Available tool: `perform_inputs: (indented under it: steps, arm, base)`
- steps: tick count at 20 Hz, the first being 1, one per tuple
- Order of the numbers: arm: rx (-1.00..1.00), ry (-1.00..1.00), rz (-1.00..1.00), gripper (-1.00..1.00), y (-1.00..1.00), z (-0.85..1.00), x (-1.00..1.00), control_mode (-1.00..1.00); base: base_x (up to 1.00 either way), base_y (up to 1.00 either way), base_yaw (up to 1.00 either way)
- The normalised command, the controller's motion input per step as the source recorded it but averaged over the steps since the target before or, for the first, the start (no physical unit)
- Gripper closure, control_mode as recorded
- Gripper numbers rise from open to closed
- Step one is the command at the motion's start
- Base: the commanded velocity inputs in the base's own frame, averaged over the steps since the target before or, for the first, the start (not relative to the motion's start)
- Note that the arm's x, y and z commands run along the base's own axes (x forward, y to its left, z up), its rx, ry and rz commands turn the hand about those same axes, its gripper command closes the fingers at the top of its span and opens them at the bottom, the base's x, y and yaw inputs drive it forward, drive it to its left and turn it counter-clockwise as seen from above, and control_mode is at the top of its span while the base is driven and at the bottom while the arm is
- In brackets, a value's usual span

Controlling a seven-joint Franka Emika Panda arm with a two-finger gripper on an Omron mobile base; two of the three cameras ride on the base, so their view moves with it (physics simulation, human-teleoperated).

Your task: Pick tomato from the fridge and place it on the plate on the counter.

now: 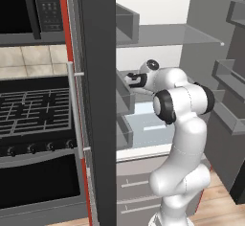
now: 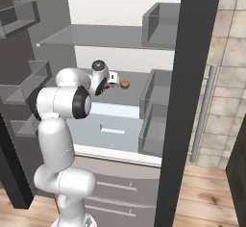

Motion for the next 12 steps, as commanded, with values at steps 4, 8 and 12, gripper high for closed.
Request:
perform_inputs:
  steps: [4,8,12]
  arm:
    - [0.0,0.0,0.0,-1.0,0.03,0.0,0.24,-1.0]
    - [0.0,0.0,0.0,-1.0,0.07,0.0,0.23,-1.0]
    - [0.0,0.0,0.0,-1.0,0.09,-0.01,0.18,-1.0]
  base:
    - [0.0,0.0,0.0]
    - [0.0,0.0,0.0]
    - [0.0,0.0,0.0]
